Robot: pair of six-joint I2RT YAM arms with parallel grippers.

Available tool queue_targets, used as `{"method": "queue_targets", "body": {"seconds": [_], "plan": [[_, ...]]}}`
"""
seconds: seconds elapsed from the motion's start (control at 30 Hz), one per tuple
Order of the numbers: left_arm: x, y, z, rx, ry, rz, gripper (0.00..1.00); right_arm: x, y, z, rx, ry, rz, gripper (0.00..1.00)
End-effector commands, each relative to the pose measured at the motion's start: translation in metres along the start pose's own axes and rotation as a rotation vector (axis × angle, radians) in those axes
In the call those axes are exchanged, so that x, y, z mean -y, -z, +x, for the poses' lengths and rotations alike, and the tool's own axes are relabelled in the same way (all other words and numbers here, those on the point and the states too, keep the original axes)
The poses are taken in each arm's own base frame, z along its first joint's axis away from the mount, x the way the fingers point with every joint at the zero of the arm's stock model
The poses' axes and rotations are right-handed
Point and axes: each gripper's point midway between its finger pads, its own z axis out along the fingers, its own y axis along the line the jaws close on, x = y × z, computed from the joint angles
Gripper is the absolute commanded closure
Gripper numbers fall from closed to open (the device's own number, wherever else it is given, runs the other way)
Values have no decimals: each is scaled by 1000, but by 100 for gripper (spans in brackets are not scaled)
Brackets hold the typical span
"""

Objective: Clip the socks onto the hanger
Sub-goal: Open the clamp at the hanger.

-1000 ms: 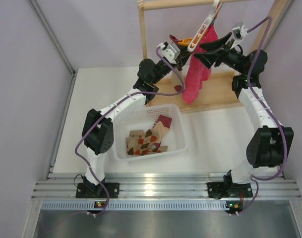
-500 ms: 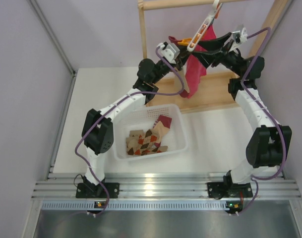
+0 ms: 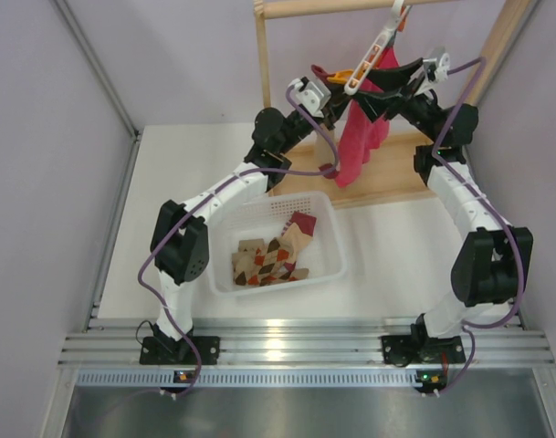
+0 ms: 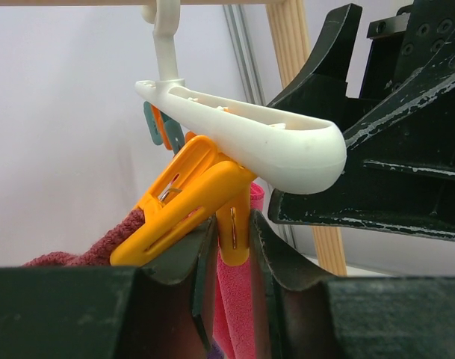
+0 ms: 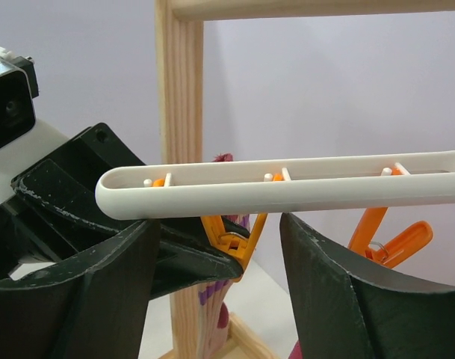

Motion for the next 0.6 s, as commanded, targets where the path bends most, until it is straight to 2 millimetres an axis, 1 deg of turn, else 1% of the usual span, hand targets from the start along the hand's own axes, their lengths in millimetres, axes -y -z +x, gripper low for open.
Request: {"method": "queue_targets", "body": {"seconds": [0.0,0.03,0.13,0.23,0.37,0.57], "plan": [[1,-5,-66,129,-34,30,100,-3,-8,-12,64,90,-3,36],[1,-4,-65,127,-33,29,100,-1,-9,-13,71,93,9,39],[2,-4,-66,125,-31,32,100,1,-12,-13,76,94,10,42],[3,-4,-65,123,-33,37,100,3,-13,-12,76,90,16,43],[5,-5,-64,120,-39,39,100,6,-17,-10,78,72,36,41],[10,-6,-65,122,-44,47,100,5,-22,-13,97,54,48,43]]}}
